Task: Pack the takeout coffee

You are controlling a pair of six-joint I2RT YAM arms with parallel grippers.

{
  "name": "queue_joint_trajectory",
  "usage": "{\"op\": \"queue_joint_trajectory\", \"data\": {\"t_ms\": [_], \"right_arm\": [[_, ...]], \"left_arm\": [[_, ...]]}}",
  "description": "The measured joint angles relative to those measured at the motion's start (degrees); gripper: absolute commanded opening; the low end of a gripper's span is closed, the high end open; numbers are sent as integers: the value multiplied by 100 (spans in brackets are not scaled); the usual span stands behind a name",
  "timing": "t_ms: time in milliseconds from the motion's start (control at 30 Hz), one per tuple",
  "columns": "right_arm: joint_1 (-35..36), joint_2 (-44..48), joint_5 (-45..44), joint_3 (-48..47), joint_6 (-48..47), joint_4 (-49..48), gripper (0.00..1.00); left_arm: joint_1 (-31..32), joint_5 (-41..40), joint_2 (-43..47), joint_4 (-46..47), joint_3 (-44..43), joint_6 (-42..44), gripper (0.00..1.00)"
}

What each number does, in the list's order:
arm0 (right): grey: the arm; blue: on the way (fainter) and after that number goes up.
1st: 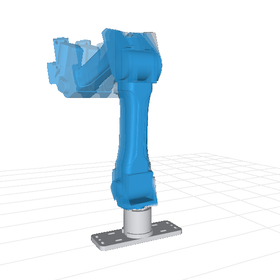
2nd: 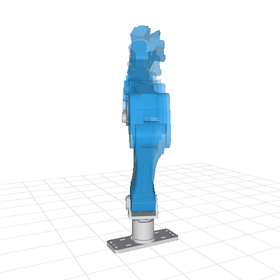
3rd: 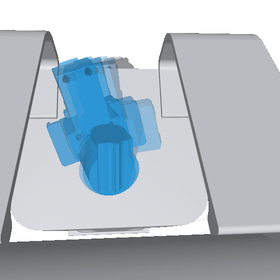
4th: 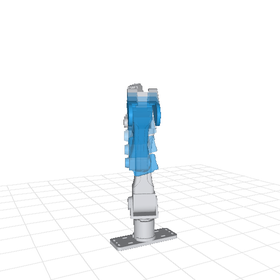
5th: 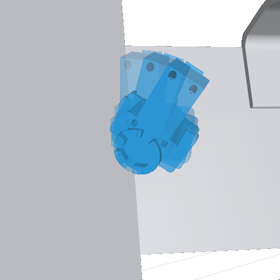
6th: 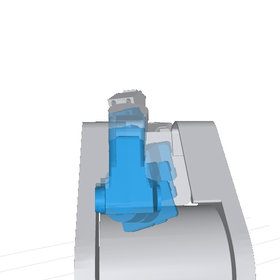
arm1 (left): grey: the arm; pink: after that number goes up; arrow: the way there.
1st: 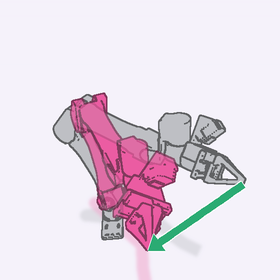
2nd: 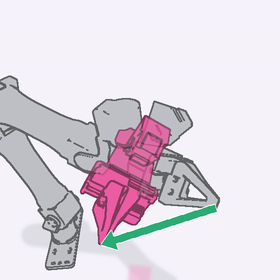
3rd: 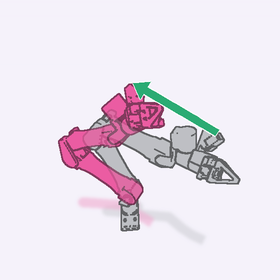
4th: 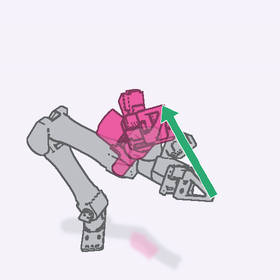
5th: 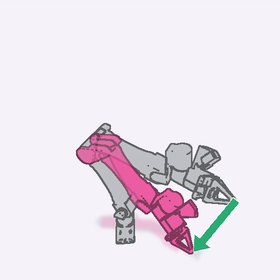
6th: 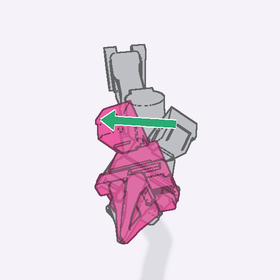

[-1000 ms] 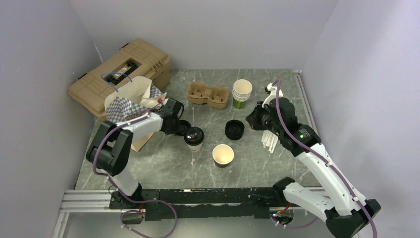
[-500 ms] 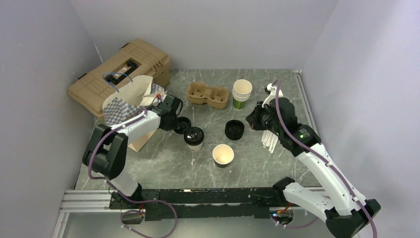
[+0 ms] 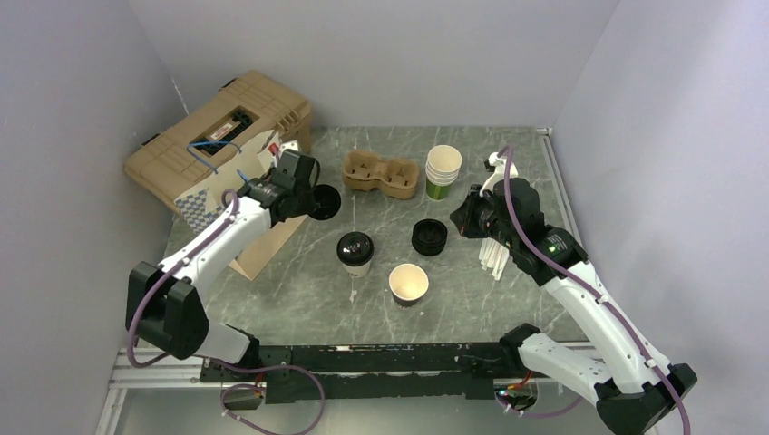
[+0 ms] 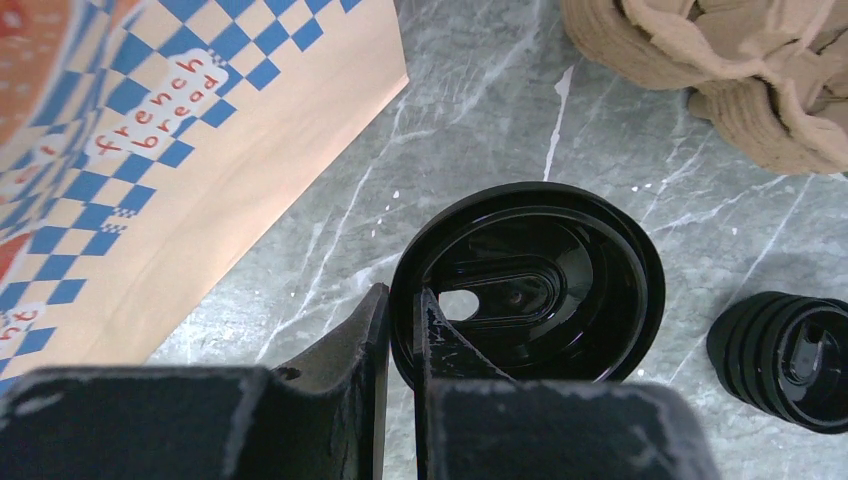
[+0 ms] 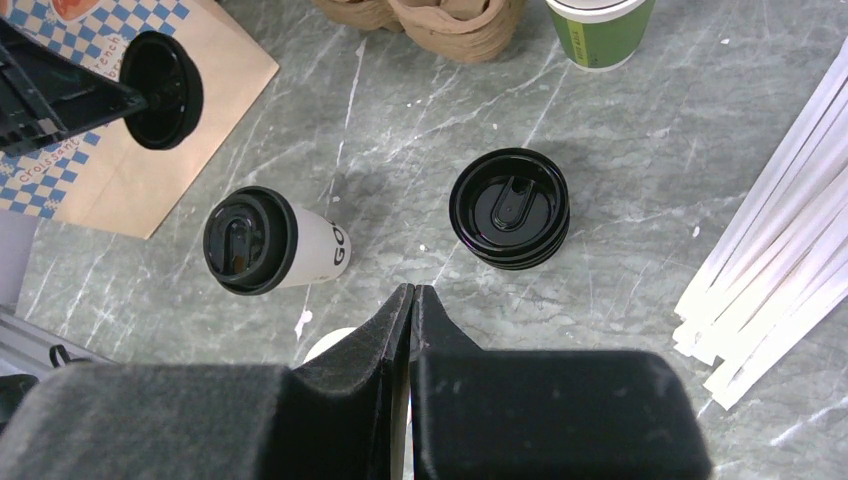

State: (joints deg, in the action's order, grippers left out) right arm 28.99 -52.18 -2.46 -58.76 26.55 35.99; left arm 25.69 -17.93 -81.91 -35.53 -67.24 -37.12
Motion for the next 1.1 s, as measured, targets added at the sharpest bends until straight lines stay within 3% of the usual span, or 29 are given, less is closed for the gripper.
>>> {"op": "queue_joint_trajectory", "data": {"t_ms": [333, 667, 967, 1100], "right_arm": [[0, -31, 173, -87, -4, 2, 8], [33, 297, 1220, -131, -33, -144, 19], [109, 706, 2317, -120, 658, -1071, 47], [190, 916, 2702, -20, 1211, -1794, 64]], "left_arm": [[0, 221, 459, -459, -557, 505, 0], [0, 1556, 1220, -793, -1311, 911, 0], [0, 3357, 1781, -754, -1716, 824, 0], [0, 4105, 2059, -396, -1639, 577, 0]]}}
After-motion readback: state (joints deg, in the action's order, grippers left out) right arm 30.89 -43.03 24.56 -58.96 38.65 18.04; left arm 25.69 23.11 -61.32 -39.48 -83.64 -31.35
